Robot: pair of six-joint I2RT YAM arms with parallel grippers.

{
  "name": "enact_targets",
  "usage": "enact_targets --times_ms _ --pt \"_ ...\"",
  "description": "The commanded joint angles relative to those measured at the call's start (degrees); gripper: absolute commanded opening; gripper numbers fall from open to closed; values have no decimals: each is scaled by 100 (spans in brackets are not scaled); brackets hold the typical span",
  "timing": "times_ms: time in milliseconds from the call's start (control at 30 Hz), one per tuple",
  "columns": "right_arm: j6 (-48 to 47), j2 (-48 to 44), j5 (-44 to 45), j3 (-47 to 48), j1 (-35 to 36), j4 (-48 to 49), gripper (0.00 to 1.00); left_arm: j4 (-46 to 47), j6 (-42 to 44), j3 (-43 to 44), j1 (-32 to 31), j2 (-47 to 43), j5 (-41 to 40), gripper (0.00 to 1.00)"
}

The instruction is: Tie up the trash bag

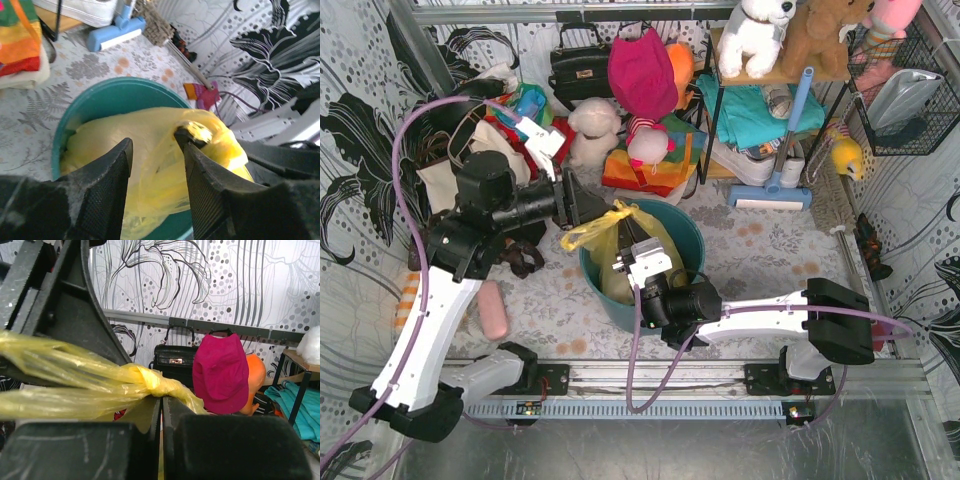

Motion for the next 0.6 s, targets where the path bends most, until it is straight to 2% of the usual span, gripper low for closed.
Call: enact_targets --times_ms 0,200,400,567 --pt "-56 -138 -94 44 -22 662 0 427 -150 -197 24 -300 1126 53" --pt "-111 -73 -139 113 -24 666 0 1047 -563 -734 16 -693 2033 42" --pt "-131 -59 -232 153 -30 663 0 1149 -687 -1376 23 -934 2150 39" --pt "-178 -67 -334 167 -27 660 0 1878 -1213 -2052 0 -1121 2212 35"
